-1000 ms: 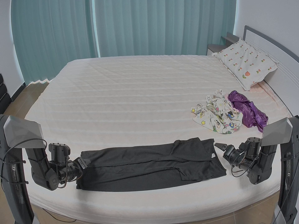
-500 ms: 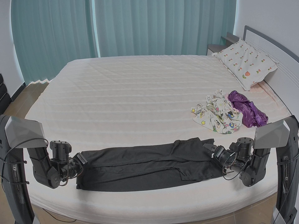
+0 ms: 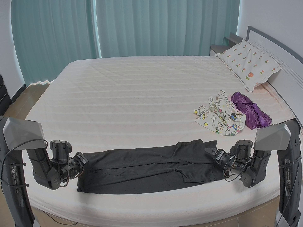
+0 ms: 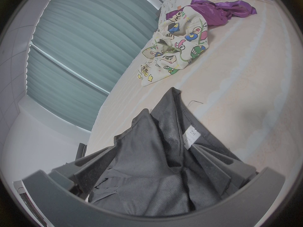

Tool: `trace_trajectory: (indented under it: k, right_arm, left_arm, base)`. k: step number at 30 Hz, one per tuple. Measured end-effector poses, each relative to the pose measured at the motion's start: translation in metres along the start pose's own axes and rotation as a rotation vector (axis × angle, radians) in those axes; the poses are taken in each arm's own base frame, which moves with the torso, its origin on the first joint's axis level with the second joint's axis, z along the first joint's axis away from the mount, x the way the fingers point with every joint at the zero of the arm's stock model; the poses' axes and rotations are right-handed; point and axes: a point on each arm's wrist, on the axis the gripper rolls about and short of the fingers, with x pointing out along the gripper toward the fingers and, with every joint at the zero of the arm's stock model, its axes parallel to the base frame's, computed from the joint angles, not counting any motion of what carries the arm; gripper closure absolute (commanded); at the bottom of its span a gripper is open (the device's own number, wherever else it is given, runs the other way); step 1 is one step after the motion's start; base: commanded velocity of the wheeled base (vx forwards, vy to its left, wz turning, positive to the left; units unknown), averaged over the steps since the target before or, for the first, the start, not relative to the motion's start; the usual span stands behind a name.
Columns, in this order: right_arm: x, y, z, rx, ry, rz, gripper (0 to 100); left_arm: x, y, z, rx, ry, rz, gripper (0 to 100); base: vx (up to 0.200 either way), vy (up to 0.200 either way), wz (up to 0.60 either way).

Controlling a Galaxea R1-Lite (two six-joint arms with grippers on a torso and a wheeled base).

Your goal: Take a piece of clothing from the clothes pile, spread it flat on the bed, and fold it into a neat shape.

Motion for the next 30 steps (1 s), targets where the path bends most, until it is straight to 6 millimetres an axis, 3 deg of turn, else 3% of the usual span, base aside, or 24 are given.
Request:
trace_trajectory:
  k: [2, 3, 13, 18, 30]
  right_arm:
    - [0.003, 0.001, 0.0, -0.007, 0.006, -0.003, 0]
    - [0.006, 0.001, 0.0, -0.012, 0.012, -0.008, 100]
    - [0.021, 0.004, 0.003, -0.037, -0.006, -0.028, 100]
    - [0.019, 0.007, 0.013, -0.035, -0.039, -0.01, 100]
    - [0.015, 0.004, 0.009, -0.035, -0.024, -0.027, 100]
  left_arm:
    - [0.0, 0.0, 0.0, 0.0, -0.001, -0.001, 100]
    - [0.0, 0.0, 0.0, 0.0, -0.001, -0.001, 100]
    - [0.0, -0.002, 0.004, -0.005, -0.02, -0.002, 100]
    - [0.001, -0.003, 0.008, -0.009, -0.055, 0.011, 100]
    - [-0.004, 0.005, 0.002, 0.066, -0.014, 0.04, 100]
  base:
    - [0.0, 0.0, 0.0]
    - [0.0, 0.0, 0.0]
    - [0.0, 0.0, 0.0]
    - [0.0, 0.0, 0.0]
    - [0.0, 0.0, 0.0]
